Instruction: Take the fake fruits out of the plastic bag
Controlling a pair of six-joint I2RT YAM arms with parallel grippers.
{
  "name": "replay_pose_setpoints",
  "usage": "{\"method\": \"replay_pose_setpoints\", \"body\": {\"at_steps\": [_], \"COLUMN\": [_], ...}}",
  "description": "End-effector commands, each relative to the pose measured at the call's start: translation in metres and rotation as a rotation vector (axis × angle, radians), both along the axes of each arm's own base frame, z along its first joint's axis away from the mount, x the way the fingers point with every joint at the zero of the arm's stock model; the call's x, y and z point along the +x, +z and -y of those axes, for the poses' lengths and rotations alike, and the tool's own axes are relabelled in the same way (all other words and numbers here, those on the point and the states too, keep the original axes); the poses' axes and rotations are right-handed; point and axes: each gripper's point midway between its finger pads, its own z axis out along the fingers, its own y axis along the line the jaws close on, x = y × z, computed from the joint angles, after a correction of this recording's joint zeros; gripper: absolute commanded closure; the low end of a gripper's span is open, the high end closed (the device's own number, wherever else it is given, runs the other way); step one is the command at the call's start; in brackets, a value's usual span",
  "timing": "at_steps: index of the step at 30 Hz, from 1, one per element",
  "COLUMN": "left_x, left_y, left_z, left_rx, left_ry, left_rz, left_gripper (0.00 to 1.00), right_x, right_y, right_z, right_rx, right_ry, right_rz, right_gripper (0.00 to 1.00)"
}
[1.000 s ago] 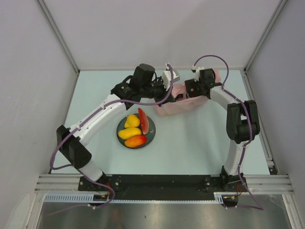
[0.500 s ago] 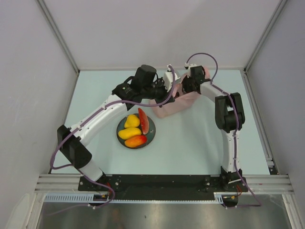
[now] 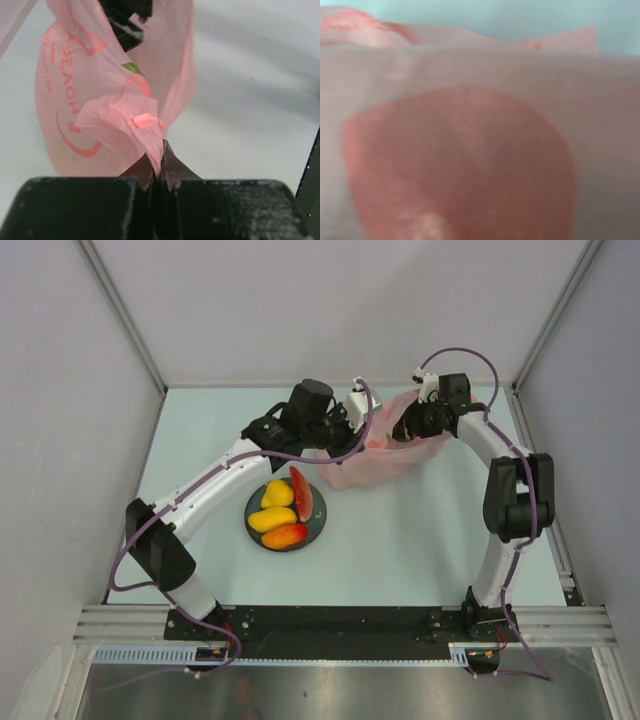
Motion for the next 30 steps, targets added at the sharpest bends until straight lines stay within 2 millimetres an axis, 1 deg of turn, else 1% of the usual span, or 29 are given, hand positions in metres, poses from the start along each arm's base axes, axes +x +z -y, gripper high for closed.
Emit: {"method": "replay_pose_setpoints", "body": {"at_steps": [1, 3, 4, 5, 6, 7, 8, 11, 13, 14, 15, 17, 18, 19, 20, 21, 22, 23, 24, 25, 26, 27, 28, 30], "left_x": [0.011, 0.014, 0.014, 0.015, 0.015, 0.018, 0.02, 0.025, 0.027, 0.027, 0.027, 0.028, 0.028, 0.029, 0.031, 0.033, 0.034, 0.034, 0.034, 0.036, 0.035, 0.034, 0.035, 0.031], "left_y": [-0.005, -0.012, -0.013, -0.013, -0.018, -0.02, -0.02, -0.026, -0.029, -0.029, -0.031, -0.036, -0.04, -0.043, -0.048, -0.052, -0.053, -0.061, -0.063, -0.065, -0.071, -0.074, -0.076, -0.08], "left_z": [-0.001, -0.005, -0.007, -0.008, -0.011, -0.014, -0.015, -0.02, -0.022, -0.022, -0.023, -0.024, -0.025, -0.025, -0.027, -0.029, -0.028, -0.031, -0.032, -0.032, -0.033, -0.034, -0.033, -0.033], "left_rx": [0.019, 0.034, 0.041, 0.043, 0.053, 0.066, 0.067, 0.094, 0.105, 0.106, 0.108, 0.117, 0.124, 0.128, 0.139, 0.146, 0.142, 0.155, 0.158, 0.152, 0.153, 0.152, 0.147, 0.14], "left_ry": [0.04, 0.062, 0.067, 0.072, 0.082, 0.102, 0.115, 0.146, 0.154, 0.155, 0.153, 0.157, 0.157, 0.162, 0.174, 0.185, 0.19, 0.198, 0.205, 0.218, 0.231, 0.238, 0.247, 0.253], "left_rz": [0.043, 0.042, 0.045, 0.052, 0.051, 0.059, 0.066, 0.077, 0.08, 0.082, 0.08, 0.076, 0.073, 0.074, 0.071, 0.07, 0.071, 0.064, 0.064, 0.063, 0.045, 0.037, 0.032, 0.009], "left_gripper": [1.0, 1.0, 1.0, 1.0, 1.0, 1.0, 1.0, 1.0, 1.0, 1.0, 1.0, 1.0, 1.0, 1.0, 1.0, 1.0, 1.0, 1.0, 1.0, 1.0, 1.0, 1.0, 1.0, 1.0], "right_x": [-0.052, -0.075, -0.083, -0.092, -0.1, -0.105, -0.108, -0.111, -0.111, -0.111, -0.114, -0.116, -0.12, -0.121, -0.122, -0.126, -0.131, -0.138, -0.142, -0.145, -0.147, -0.144, -0.144, -0.149], "right_y": [0.058, 0.048, 0.052, 0.044, 0.038, 0.035, 0.027, 0.015, 0.007, -0.003, -0.008, -0.023, -0.032, -0.04, -0.049, -0.057, -0.067, -0.072, -0.074, -0.075, -0.073, -0.059, -0.05, -0.029], "right_z": [-0.026, -0.028, -0.029, -0.029, -0.027, -0.026, -0.022, -0.014, -0.008, -0.001, -0.001, 0.008, 0.007, 0.014, 0.017, 0.022, 0.026, 0.031, 0.034, 0.039, 0.042, 0.044, 0.046, 0.041], "right_rx": [0.114, 0.134, 0.135, 0.131, 0.128, 0.128, 0.129, 0.134, 0.095, 0.024, -0.014, -0.123, -0.162, -0.219, -0.25, -0.29, -0.345, -0.37, -0.386, -0.399, -0.399, -0.393, -0.357, -0.305], "right_ry": [0.185, 0.229, 0.246, 0.278, 0.283, 0.291, 0.282, 0.258, 0.247, 0.247, 0.265, 0.294, 0.316, 0.31, 0.316, 0.335, 0.341, 0.346, 0.35, 0.34, 0.329, 0.312, 0.304, 0.335], "right_rz": [0.058, 0.02, 0.024, 0.008, -0.023, -0.037, -0.068, -0.116, -0.131, -0.136, -0.139, -0.141, -0.144, -0.15, -0.16, -0.171, -0.199, -0.234, -0.247, -0.26, -0.266, -0.23, -0.212, -0.163], "right_gripper": [0.63, 0.63, 0.62, 0.62, 0.61, 0.6, 0.6, 0.58, 0.58, 0.58, 0.57, 0.57, 0.55, 0.54, 0.51, 0.45, 0.42, 0.38, 0.3, 0.12, 0.0, 0.0, 0.0, 0.0]}}
